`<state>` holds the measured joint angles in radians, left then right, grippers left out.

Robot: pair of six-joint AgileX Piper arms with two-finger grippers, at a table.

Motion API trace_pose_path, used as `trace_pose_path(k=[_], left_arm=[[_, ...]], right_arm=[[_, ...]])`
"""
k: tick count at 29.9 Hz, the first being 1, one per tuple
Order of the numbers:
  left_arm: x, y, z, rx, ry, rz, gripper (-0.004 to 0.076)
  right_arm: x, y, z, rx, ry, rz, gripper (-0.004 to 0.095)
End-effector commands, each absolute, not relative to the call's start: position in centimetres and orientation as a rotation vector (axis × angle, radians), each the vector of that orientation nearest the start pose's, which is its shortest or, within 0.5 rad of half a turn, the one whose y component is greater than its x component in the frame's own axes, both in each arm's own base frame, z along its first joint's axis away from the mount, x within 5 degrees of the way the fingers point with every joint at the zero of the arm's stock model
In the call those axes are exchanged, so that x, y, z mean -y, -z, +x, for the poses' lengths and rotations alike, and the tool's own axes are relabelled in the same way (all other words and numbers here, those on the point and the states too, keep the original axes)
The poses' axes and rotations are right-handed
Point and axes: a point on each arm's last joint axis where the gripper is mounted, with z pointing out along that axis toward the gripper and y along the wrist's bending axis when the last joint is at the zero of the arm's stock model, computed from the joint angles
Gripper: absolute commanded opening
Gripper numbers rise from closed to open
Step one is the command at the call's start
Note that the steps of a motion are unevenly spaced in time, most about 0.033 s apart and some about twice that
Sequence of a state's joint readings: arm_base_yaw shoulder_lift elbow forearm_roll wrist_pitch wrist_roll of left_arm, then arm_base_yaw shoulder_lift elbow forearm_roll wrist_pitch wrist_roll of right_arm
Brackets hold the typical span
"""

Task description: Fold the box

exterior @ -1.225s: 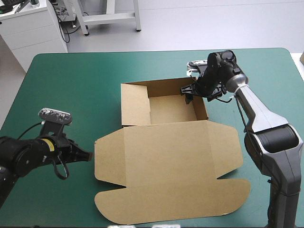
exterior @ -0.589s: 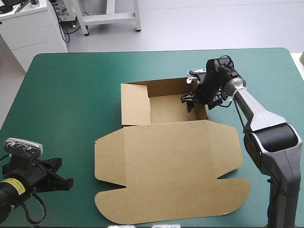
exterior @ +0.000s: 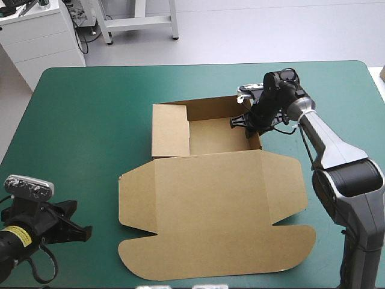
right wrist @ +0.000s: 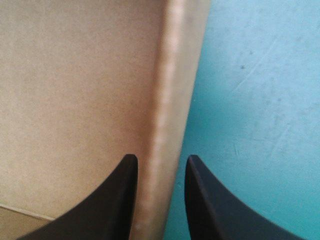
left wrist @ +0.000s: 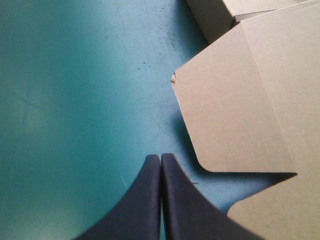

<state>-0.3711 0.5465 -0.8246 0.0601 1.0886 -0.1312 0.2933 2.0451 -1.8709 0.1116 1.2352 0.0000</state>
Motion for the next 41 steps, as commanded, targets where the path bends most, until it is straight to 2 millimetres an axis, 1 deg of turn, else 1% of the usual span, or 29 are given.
trace_pose_path(k=[1,3,6,8,10,11,13,16,20,25,28,31,33,35,38,41], left_arm=[[2.2,-36.3,7.3,-2.214,0.184,0.265,-0.0032],[2.2,-36.3,7.3,-2.213,0.178,0.265,-0.0032],[2.1,-36.3,7.4,-2.214,0.173,0.265,-0.0032],[2.1,-36.3,7.4,-2.213,0.17,0.265,-0.0032],[2.1,-36.3,7.4,-2.213,0.17,0.265,-0.0032],[2.1,-36.3,7.4,-2.213,0.17,0.265,-0.0032],[2.1,-36.3,7.4,-2.214,0.17,0.266,-0.0032],[2.1,-36.3,7.4,-2.214,0.17,0.266,-0.0032],[2.1,-36.3,7.4,-2.208,0.165,0.271,-0.0032],[2.1,-36.3,7.4,-2.21,0.171,0.255,-0.0032],[2.1,-36.3,7.4,-2.211,0.172,0.252,-0.0032],[2.1,-36.3,7.4,-2.211,0.172,0.252,-0.0032],[2.1,-36.3,7.4,-2.209,0.173,0.252,-0.0032],[2.1,-36.3,7.4,-2.207,0.173,0.252,-0.0032],[2.1,-36.3,7.4,-2.207,0.173,0.252,-0.0032],[2.1,-36.3,7.4,-2.207,0.173,0.252,-0.0032]], right_arm=[[-10.6,-32.9,40.7,-2.734,-0.142,-0.325,-0.0023],[-8.8,-34.3,40.8,-2.696,-0.131,-0.279,-0.0023],[-5.2,-36.6,40.8,-2.636,-0.116,-0.168,-0.0023],[-3.5,-37.4,40.6,-2.614,-0.16,-0.12,-0.0023],[-2.6,-37.5,40.6,-2.606,-0.244,-0.087,-0.0023],[-2.6,-37.6,40.6,-2.602,-0.276,-0.084,-0.0023],[-2.9,-37.5,40.6,-2.599,-0.319,-0.094,-0.0023],[-4.5,-37.3,40.7,-2.601,-0.365,-0.155,-0.0021],[-7.2,-36.7,40.6,-2.617,-0.344,-0.252,-0.0021],[-9.4,-35.7,40.7,-2.645,-0.303,-0.311,-0.0022],[-10.1,-34.9,40.7,-2.67,-0.309,-0.317,-0.0022],[-10.8,-33.5,40.6,-2.713,-0.312,-0.341,-0.0021],[-10.9,-32.2,40.5,-2.755,-0.298,-0.348,-0.0022],[-10.8,-31.5,40.5,-2.783,-0.295,-0.336,-0.0022],[-10.8,-31.3,40.5,-2.791,-0.298,-0.329,-0.0021],[-10.8,-31.3,40.5,-2.782,-0.293,-0.378,-0.0007]])
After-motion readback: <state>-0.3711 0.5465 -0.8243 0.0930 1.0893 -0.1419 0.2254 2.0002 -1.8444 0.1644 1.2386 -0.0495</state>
